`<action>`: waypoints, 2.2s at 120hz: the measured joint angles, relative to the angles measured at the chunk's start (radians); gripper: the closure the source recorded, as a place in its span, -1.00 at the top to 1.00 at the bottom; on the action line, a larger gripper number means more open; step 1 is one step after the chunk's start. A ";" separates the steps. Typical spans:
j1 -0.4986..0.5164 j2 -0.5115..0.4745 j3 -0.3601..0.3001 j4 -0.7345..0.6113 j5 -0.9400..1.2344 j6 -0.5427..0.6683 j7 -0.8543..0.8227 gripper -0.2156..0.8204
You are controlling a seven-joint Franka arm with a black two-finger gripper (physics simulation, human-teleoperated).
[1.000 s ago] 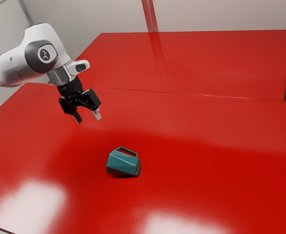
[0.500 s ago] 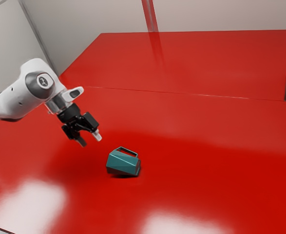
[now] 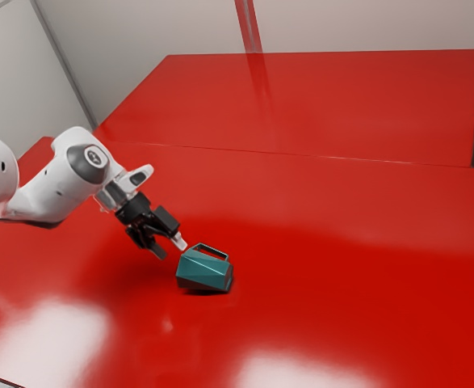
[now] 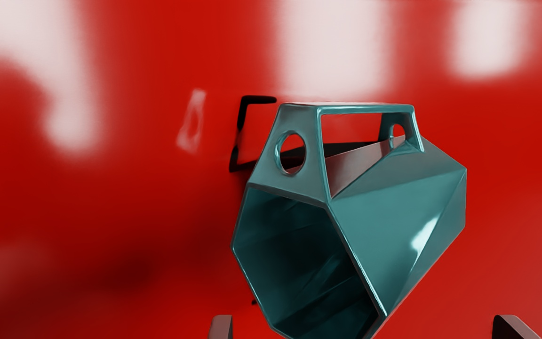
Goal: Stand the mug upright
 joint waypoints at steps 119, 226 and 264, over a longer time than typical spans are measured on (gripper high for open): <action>-0.016 0.042 -0.001 -0.082 -0.269 0.009 0.195 0.58; -0.033 0.070 -0.008 -0.088 -0.346 0.008 0.238 -0.31; -0.036 0.070 -0.010 -0.094 -0.352 0.016 0.240 -0.73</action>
